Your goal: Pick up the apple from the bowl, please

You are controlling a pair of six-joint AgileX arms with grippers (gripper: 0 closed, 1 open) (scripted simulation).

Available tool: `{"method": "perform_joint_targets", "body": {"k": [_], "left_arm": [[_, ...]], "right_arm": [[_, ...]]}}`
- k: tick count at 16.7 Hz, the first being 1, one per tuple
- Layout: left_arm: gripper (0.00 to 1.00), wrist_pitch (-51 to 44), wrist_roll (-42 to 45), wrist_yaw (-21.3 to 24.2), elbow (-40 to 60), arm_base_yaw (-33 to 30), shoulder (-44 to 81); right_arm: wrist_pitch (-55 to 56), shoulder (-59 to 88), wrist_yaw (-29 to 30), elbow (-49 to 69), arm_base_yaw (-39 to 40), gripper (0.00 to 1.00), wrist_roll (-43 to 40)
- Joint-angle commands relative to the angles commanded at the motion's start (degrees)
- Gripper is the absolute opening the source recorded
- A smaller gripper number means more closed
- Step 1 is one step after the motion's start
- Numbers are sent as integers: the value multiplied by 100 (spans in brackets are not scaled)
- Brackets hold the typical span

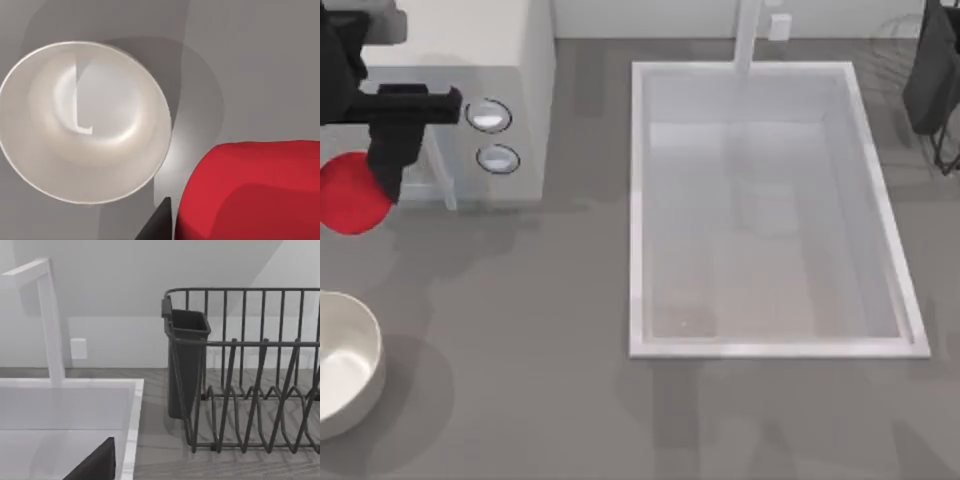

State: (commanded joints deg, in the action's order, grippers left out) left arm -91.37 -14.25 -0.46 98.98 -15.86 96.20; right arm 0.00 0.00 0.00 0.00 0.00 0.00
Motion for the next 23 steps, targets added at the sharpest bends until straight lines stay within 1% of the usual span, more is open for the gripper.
{"method": "perform_joint_targets", "body": {"k": [2, 4, 7, 13, 15, 17, 21, 23], "left_arm": [[0, 430, -854, 16, -337, -835, 159], [0, 836, -1517, 31, -656, -1492, 298], [0, 1267, -2061, 45, -1008, -2032, 400], [0, 1330, -2110, 48, -1063, -2075, 390], [0, 1534, -2107, 48, -1268, -2074, 436], [0, 1971, -2103, 48, -1634, -2071, 510], [0, 3233, -2097, 49, -2560, -2071, 713], [0, 3627, -2095, 49, -2933, -2072, 801]], "right_arm": [[0, 0, 0, 0, 0, 100, 0], [0, 0, 0, 0, 0, 100, 0], [0, 0, 0, 0, 0, 100, 0], [0, 0, 0, 0, 0, 100, 0], [0, 0, 0, 0, 0, 100, 0], [0, 0, 0, 0, 0, 100, 0], [0, 0, 0, 0, 0, 100, 0], [0, 0, 0, 0, 0, 100, 0]]}}
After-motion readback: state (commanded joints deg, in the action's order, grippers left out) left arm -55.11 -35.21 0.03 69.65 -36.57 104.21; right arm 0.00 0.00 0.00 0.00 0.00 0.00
